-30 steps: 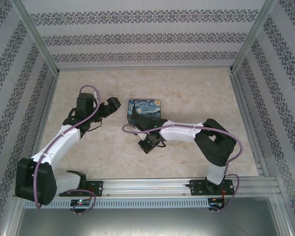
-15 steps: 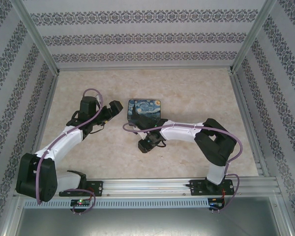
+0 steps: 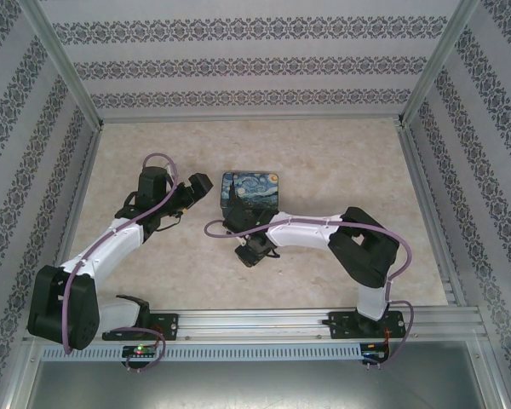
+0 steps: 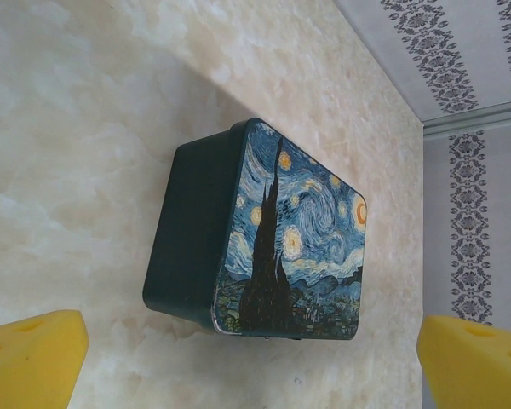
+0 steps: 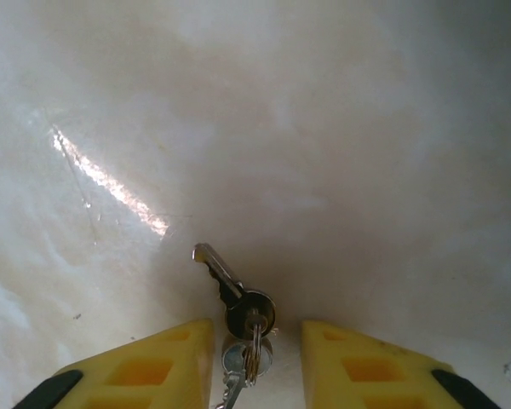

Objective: Unlock the padlock with the key

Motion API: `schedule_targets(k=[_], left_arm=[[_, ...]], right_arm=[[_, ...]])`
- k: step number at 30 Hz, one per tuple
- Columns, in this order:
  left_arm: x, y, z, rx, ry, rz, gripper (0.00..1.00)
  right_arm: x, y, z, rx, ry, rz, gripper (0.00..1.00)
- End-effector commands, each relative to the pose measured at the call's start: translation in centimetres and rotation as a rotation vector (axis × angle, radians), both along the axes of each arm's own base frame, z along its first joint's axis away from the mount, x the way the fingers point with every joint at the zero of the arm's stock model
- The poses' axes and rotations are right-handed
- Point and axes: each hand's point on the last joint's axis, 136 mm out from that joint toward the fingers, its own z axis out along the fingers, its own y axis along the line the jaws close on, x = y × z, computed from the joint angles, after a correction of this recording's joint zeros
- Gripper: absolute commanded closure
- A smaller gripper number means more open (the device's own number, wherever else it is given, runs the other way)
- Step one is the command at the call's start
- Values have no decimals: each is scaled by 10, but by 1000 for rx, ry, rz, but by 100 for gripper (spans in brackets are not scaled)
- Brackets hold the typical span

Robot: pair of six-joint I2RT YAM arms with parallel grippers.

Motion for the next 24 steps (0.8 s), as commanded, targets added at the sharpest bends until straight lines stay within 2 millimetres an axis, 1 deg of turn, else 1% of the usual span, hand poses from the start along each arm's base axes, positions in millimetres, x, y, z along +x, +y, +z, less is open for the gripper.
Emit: schedule_targets(k=[1,4,6,10,16,20,24], left_arm=[[2,-5,12,-19,-47,-4,1],[2,-5,11,-20,-47,-5,1],[1,-4,11,-19,-47,-5,1],[-1,-5,9,-20,-43,-8,1],[-3,-8,5,-33,-34,-25,1],[-4,-16,5,-51,-31,-49,1],[-6,-27,1,-68,-19,-80,1]], right_arm=[[-20,-7,-37,-61,84,-19,78],[-21,-7,-38,-53,90,-31,92],[-20,-6,-37,-34,98,-41,100],[-15,-7,-25,23,96,-75,100],[-2,-6,4,131,77,-132,100],[6,-6,20,180,57,-158,100],[12,-7,30,207,43,-177,100]])
